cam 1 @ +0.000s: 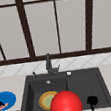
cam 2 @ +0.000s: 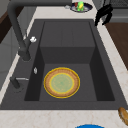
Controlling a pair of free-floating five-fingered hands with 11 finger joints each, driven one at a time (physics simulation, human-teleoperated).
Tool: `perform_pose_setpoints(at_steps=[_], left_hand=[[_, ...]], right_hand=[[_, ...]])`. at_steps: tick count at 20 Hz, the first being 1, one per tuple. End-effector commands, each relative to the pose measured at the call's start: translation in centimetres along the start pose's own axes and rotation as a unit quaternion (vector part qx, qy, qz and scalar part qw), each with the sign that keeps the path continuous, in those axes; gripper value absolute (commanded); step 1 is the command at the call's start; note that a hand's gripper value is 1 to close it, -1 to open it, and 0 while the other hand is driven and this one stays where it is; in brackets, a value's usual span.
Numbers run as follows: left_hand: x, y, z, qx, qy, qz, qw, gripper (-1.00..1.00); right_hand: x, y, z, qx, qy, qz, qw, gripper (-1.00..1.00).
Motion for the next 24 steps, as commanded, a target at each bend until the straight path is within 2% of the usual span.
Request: perform_pose_setpoints(at_steps=[1, 5, 8, 9, 10, 12, 13, 15, 19, 24], left_hand=[[1.2, -1.2, -0.3, 0.003, -0.004, 0.000, 1.0000, 1.00], [2.5, -1.6, -0.4, -0.002, -0.006, -0.049, 0.9988, 1.00], [3.2, -1.5, -0.8, -0.001, -0.004, -0.067, 0.9977, 1.00], [3.4, -0.9, -1.1, -0.001, -0.005, -0.077, 0.9970, 1.00], [3.4, -0.2, -1.2, 0.007, -0.011, -0.075, 0.9971, 1.00], [3.7, 1.1, -1.5, 0.021, -0.023, -0.083, 0.9961, 1.00], [4.0, 1.7, -1.6, 0.025, -0.011, -0.086, 0.9959, 1.00], [4.4, 2.9, -1.7, 0.028, -0.017, -0.085, 0.9958, 1.00], [4.8, 5.3, -2.6, 0.022, -0.025, -0.082, 0.9961, 1.00], [5.0, 8.1, -5.3, 0.014, -0.016, -0.077, 0.9968, 1.00]], right_hand=[[0.0, 0.0, 0.0, 0.000, 0.000, 0.000, 1.0000, 0.00], [0.0, 0.0, 0.0, 0.000, 0.000, 0.000, 1.0000, 0.00], [0.0, 0.0, 0.0, 0.000, 0.000, 0.000, 1.0000, 0.00], [0.0, 0.0, 0.0, 0.000, 0.000, 0.000, 1.0000, 0.00], [0.0, 0.0, 0.0, 0.000, 0.000, 0.000, 1.0000, 0.00], [0.0, 0.0, 0.0, 0.000, 0.000, 0.000, 1.0000, 0.00], [0.0, 0.0, 0.0, 0.000, 0.000, 0.000, 1.0000, 0.00], [0.0, 0.0, 0.0, 0.000, 0.000, 0.000, 1.0000, 0.00], [0.0, 0.0, 0.0, 0.000, 0.000, 0.000, 1.0000, 0.00], [0.0, 0.0, 0.0, 0.000, 0.000, 0.000, 1.0000, 0.00]])
